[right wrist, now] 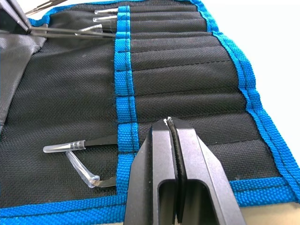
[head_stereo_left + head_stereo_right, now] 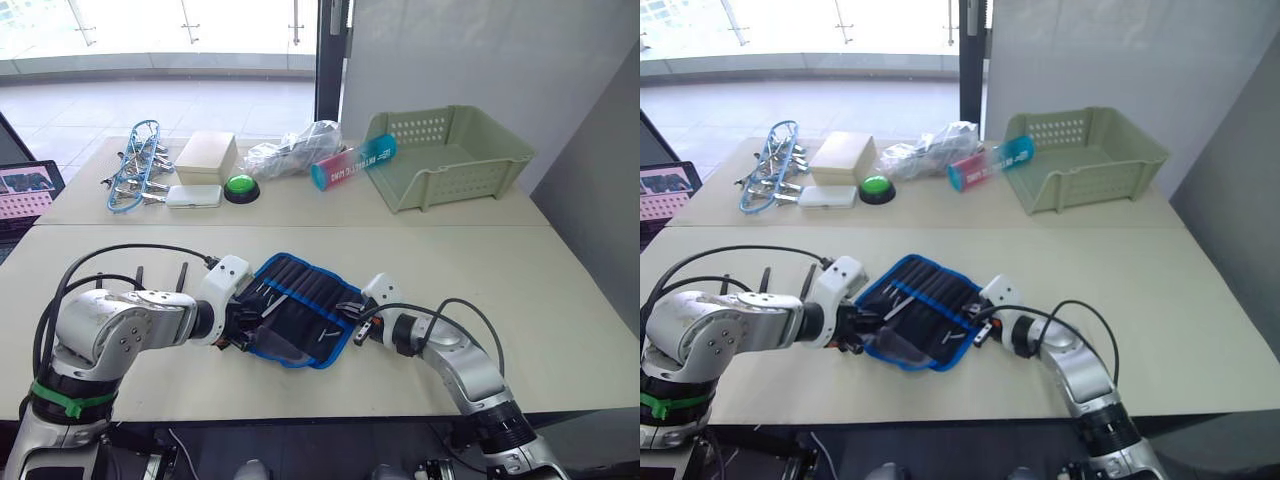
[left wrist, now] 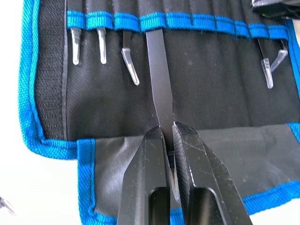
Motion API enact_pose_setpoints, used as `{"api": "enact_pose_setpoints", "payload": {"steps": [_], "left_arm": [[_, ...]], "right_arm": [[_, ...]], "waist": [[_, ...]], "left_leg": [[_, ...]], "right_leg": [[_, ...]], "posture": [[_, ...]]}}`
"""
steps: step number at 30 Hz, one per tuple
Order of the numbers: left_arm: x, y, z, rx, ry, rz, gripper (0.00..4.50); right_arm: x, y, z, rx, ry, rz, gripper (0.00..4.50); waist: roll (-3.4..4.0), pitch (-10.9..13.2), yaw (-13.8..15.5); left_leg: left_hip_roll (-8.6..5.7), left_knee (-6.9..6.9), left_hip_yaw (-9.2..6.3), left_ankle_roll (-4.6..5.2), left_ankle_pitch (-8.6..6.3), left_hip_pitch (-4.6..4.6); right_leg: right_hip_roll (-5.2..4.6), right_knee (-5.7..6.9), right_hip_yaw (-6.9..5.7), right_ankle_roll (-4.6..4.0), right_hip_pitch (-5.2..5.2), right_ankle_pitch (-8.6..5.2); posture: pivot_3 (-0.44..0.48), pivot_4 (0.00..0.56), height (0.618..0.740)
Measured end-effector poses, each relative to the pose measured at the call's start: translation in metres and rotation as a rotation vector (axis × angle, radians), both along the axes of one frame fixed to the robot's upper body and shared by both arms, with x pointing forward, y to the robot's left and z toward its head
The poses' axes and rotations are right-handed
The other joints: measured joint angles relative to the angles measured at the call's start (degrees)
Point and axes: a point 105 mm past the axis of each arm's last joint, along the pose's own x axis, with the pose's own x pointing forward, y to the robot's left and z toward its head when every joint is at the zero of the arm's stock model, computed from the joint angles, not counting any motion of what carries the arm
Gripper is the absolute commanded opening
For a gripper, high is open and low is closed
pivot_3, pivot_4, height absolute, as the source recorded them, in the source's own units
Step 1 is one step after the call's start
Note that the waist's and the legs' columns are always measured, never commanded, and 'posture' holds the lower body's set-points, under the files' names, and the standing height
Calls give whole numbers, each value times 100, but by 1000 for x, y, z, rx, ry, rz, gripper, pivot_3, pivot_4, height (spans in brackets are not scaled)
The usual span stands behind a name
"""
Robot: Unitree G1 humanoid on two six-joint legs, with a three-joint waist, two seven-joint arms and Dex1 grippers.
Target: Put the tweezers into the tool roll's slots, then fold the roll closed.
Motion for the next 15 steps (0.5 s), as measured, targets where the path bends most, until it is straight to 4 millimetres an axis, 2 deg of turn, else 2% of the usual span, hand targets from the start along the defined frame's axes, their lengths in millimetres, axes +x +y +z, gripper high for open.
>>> {"api": "enact_pose_setpoints", "payload": {"steps": [7,15], "left_arm": [[14,-11,-2,-8,-2,0,0],[41,-20,-10,-7,-107,-67,0]], "right_arm": [[0,-2,-3,-6,13,-23,31],[-1,-2,-3,-18,29,-59,31]], "waist": [[-3,-2,23],[-4,-4,50]], "left_leg": [[-1,3,0,0,0,4],[-2,5,0,0,0,6]], "right_leg": [[0,0,0,0,6,0],[0,0,-1,0,9,0]], "posture": [[0,150,722],[0,150,722]]}}
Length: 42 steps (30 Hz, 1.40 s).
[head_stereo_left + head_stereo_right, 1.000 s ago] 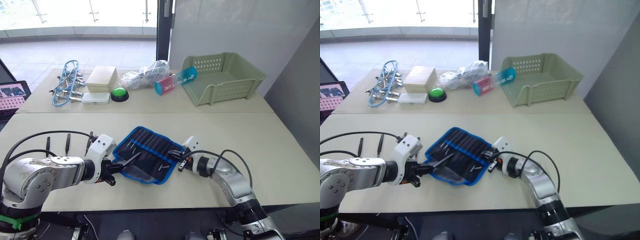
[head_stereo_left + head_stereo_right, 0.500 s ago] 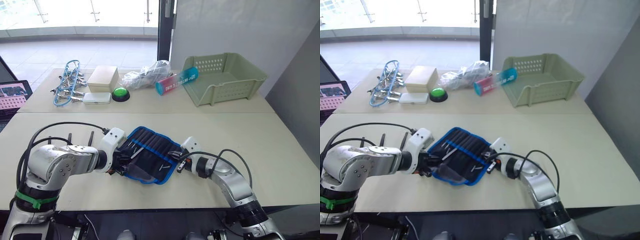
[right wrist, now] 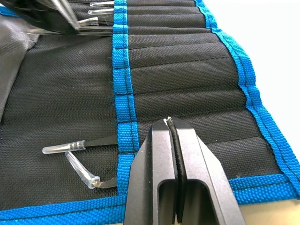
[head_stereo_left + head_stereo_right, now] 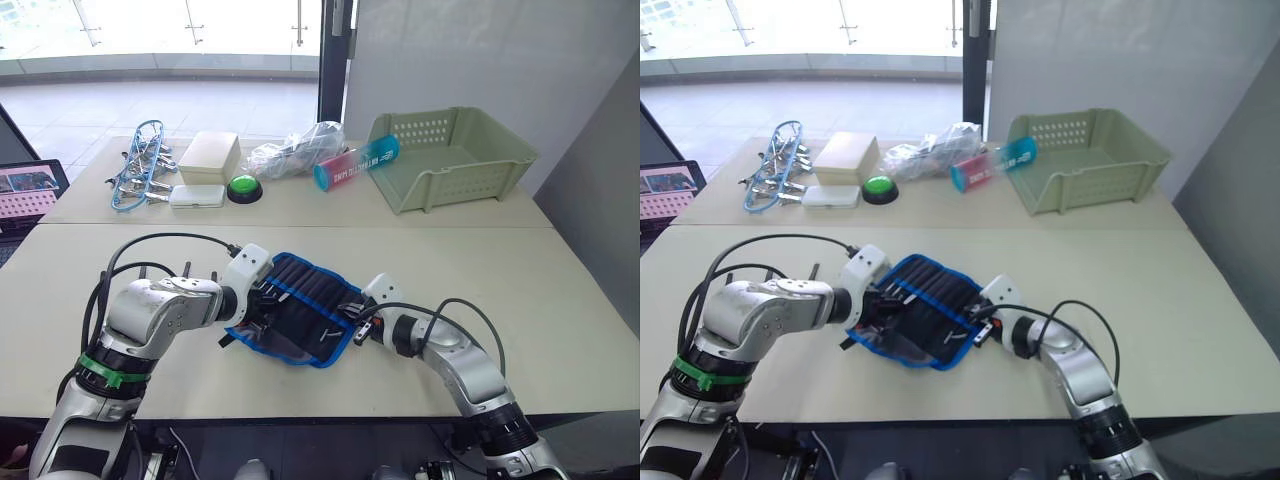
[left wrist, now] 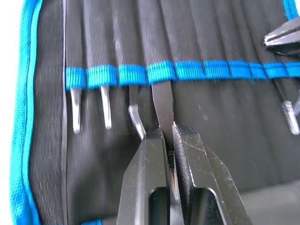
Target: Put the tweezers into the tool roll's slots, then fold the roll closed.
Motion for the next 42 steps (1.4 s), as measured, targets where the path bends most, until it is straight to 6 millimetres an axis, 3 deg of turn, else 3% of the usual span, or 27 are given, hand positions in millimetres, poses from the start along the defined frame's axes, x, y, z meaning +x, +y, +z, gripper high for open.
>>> {"api": "enact_pose_setpoints", "payload": {"steps": [13,19,25,27,32,38,42], "left_arm": [[36,-6,-5,-20,-132,-101,0],[36,3,7,-55,-144,-80,2127],[17,20,43,-128,-188,-69,4137],[6,32,52,-163,-192,-49,4487],[-21,82,57,-184,-280,93,4487],[-66,152,46,-202,-473,370,4487],[-100,182,30,-196,-474,551,4487]], "right_arm": [[3,11,2,37,6,-112,31],[3,14,2,44,7,-135,0],[3,15,1,41,5,-136,0],[3,15,1,39,5,-137,0],[3,13,1,33,3,-139,0],[3,11,1,31,4,-138,0],[3,9,0,20,6,-131,0]], "waist": [[0,0,-38],[0,0,-69],[0,0,-94],[1,0,-93],[2,0,-88],[-11,-9,-88],[-24,-21,-63]], "left_leg": [[1,7,0,0,0,-1],[1,7,-1,1,0,0],[1,5,-4,1,0,2],[2,4,-5,1,0,3],[1,1,-5,1,0,9],[3,-2,-3,4,-2,9],[4,-6,-3,9,-6,8]], "right_leg": [[0,11,0,-1,-2,0],[0,16,1,-1,-3,0],[0,22,2,0,-3,0],[0,24,2,0,-3,0],[-2,26,4,0,-1,0],[-2,20,2,-1,-3,0],[-2,-3,1,-1,1,0]], "posture": [[0,150,722],[0,150,722],[0,150,722],[0,150,722],[0,150,722],[0,150,722],[0,150,722]]}}
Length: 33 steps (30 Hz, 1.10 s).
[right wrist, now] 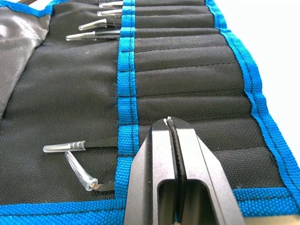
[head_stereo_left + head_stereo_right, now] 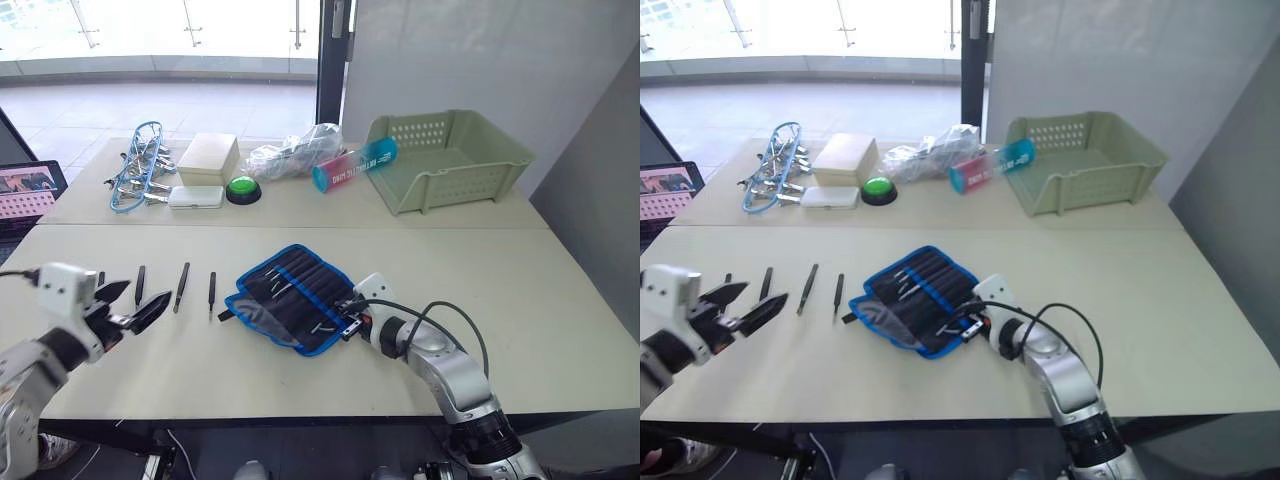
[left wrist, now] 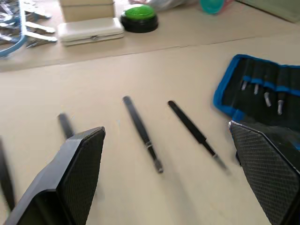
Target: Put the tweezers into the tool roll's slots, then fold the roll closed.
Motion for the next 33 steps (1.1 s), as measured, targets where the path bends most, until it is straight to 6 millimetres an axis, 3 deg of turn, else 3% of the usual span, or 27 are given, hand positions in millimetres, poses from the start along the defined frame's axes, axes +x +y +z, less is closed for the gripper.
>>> {"api": "enact_pose_setpoints", "payload": {"steps": [3,6,9,16,23,33], "left_arm": [[-35,24,-16,-44,13,148,4487],[-67,47,-19,-33,11,280,4487],[-88,57,-21,-22,27,339,4487],[-94,56,-17,-26,11,356,4487],[-66,64,-35,-55,56,389,4487],[11,73,-63,-25,124,394,4487]], "right_arm": [[-1,0,0,0,2,8,0],[-2,-4,-2,-9,8,10,0],[-2,-7,-4,-16,13,8,0],[-2,-7,-4,-16,16,15,0],[-2,-7,-5,-15,19,15,0],[-4,-9,-4,-12,15,8,0]], "waist": [[-15,-11,-22],[-17,-16,-4],[-28,-27,32],[-34,-35,26],[-38,-42,37],[-43,-47,46]], "left_leg": [[0,-4,1,2,-2,0],[1,-3,0,10,-7,2],[1,1,0,35,-22,2],[2,2,0,36,-24,3],[2,1,0,35,-23,6],[2,-5,0,8,-8,7]], "right_leg": [[0,-1,-1,0,-1,0],[0,-8,-4,-2,-2,-1],[-1,-15,-4,-4,-1,-2],[0,-13,-3,-11,-2,-5],[0,-11,-4,-11,-2,-5],[2,-5,-6,-12,-2,-5]], "posture": [[0,150,722],[0,150,722],[0,150,722],[0,150,722],[0,150,722],[0,150,722]]}}
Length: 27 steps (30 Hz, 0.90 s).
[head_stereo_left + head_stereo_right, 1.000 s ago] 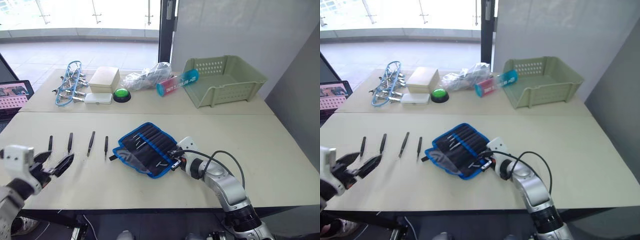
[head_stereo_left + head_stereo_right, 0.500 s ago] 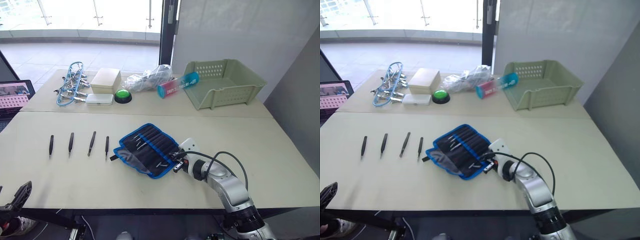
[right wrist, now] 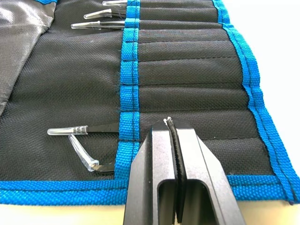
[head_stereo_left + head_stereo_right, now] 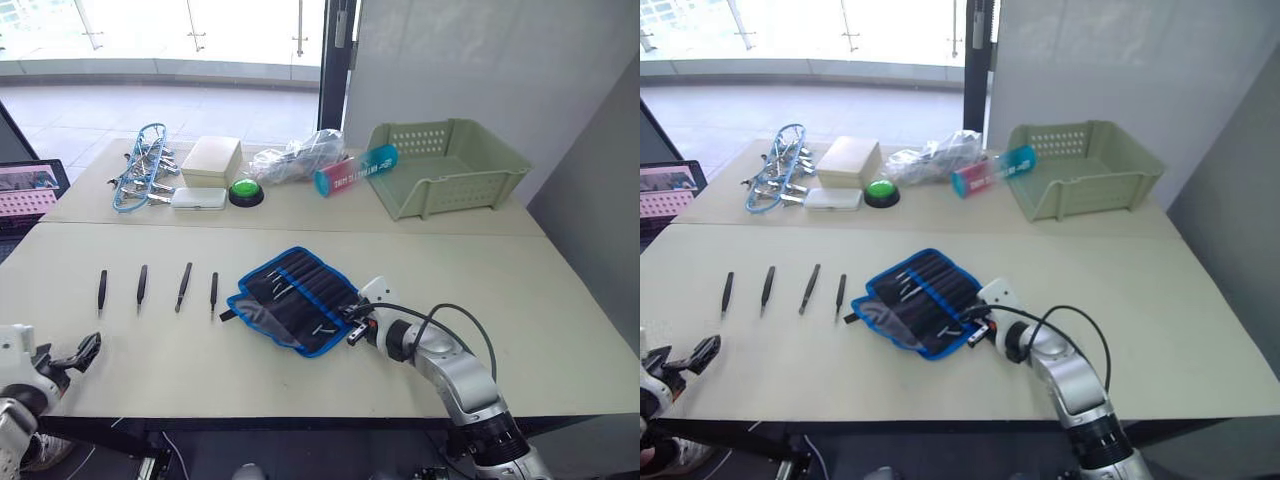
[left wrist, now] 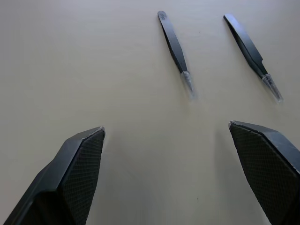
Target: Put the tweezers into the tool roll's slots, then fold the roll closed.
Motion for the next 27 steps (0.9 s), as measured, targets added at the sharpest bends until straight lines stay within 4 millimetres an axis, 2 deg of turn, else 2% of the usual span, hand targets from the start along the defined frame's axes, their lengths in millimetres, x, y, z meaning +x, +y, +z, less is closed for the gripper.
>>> {"api": "enact_pose_setpoints", "payload": {"steps": [5,8,11,15,16,22,27], "left_arm": [[33,1,-4,41,8,-13,4487],[50,2,-9,37,16,-8,4487],[59,-2,-13,36,29,-19,3691],[67,-9,-15,39,26,-51,2418],[69,-11,-15,39,26,-55,1972],[72,-8,-15,34,21,-33,48],[71,-3,-13,32,11,-16,48]], "right_arm": [[0,-3,1,-1,2,-17,0],[0,-4,1,-3,3,-22,0],[0,-5,0,-5,10,-25,0],[0,-5,0,-6,13,-28,0],[0,-5,0,-6,13,-29,0],[-2,-7,0,-12,14,-30,0],[-3,-7,-1,-12,15,-28,0]], "waist": [[29,-24,57],[85,-59,78],[117,-79,75],[134,-90,77],[136,-91,79],[144,-96,78],[145,-96,72]], "left_leg": [[-1,2,1,-11,6,4],[-2,0,1,-11,7,8],[-2,0,1,-13,8,8],[-3,0,1,-12,7,11],[-3,0,1,-12,7,11],[-5,-1,1,-12,7,12],[-5,-4,0,-11,7,16]], "right_leg": [[-1,-1,-1,0,4,0],[-1,0,-1,0,6,0],[-1,0,-1,0,8,0],[-2,0,-1,0,14,0],[-2,0,-1,0,15,0],[-3,0,-1,1,21,0],[-2,-1,-2,1,22,0]], "posture": [[0,150,722],[0,150,722],[0,150,722],[0,150,722],[0,150,722],[0,150,722],[0,150,722]]}}
